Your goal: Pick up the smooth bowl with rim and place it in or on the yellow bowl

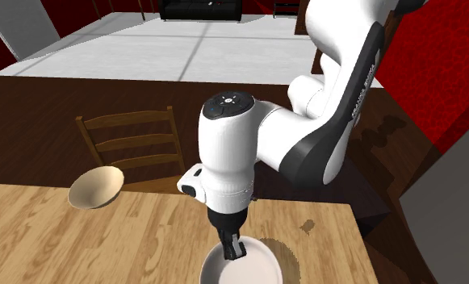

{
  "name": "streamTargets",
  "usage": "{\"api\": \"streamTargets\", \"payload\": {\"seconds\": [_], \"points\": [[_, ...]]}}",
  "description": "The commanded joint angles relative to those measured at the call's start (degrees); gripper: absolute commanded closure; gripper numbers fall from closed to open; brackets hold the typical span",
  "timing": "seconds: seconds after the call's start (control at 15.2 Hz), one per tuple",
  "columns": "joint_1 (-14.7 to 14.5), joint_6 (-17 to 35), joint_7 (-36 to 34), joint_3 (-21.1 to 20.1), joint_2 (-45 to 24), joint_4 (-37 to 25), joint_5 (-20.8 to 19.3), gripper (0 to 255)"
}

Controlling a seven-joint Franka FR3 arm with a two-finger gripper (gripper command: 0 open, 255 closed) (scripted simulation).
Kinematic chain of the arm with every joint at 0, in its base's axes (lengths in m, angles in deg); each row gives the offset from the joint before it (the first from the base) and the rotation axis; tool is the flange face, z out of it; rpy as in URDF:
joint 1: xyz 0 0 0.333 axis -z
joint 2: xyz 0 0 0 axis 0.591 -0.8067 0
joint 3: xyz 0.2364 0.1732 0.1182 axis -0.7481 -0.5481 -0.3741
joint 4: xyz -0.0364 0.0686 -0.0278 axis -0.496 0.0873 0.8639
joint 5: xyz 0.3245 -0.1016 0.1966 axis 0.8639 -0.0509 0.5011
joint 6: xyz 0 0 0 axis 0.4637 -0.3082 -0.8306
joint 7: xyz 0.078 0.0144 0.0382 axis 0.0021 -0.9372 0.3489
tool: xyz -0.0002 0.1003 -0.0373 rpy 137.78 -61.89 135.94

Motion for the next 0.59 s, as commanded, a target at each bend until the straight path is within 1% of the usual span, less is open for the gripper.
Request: {"api": "streamTargets", "payload": {"seconds": [0.0, 0.53], "points": [[0.01, 1.74, -0.24, -0.37, -1.24, 0.43, -0.18, 255], [0.2, 9.0, -0.47, -1.26, -6.47, 2.64, -1.15, 255]]}}
